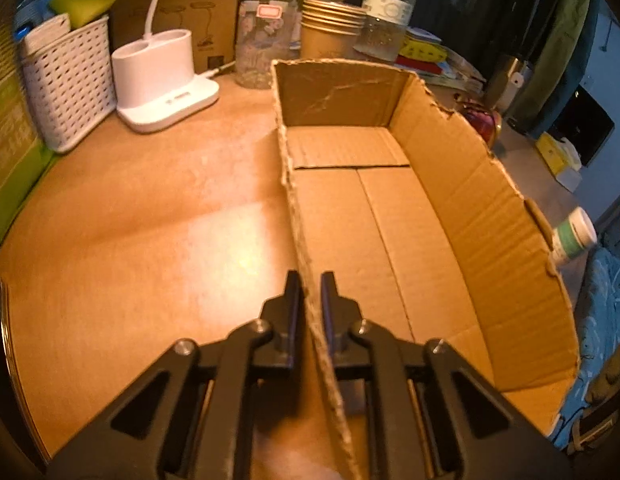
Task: Organize rigid objects
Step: 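Grip the cardboard box wall with the left tool while the right tool approaches the white jar, then close the right gripper around the white jar with green label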
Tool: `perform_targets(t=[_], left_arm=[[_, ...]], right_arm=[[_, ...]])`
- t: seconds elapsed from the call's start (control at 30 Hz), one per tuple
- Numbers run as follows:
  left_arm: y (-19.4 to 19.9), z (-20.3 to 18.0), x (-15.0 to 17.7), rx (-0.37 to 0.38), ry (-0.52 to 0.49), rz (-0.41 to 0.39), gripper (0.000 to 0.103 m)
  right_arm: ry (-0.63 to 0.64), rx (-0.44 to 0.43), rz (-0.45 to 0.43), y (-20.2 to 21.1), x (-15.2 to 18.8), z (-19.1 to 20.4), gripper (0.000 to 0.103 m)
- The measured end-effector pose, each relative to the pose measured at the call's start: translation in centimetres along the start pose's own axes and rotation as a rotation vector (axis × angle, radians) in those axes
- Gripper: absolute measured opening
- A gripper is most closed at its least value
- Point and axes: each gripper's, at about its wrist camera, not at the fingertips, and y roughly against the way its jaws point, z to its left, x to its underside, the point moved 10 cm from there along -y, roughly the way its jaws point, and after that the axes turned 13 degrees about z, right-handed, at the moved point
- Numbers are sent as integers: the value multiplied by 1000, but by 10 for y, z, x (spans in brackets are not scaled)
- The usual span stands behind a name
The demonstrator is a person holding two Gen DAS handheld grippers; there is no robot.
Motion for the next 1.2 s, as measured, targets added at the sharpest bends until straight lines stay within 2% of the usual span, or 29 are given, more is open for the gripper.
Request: perform_targets(t=[0.37, 0.73, 1.2], left_arm=[[-21, 5, -48, -27, -70, 6, 10], [-23, -2, -53, 6, -108, -26, 10], [-24, -7, -53, 41, -151, -28, 10]], right_arm=[[-4, 15, 36, -15, 3, -4, 97], [-9, 53, 93, -42, 12, -12, 97], [-12, 35, 149, -65, 20, -7, 97]])
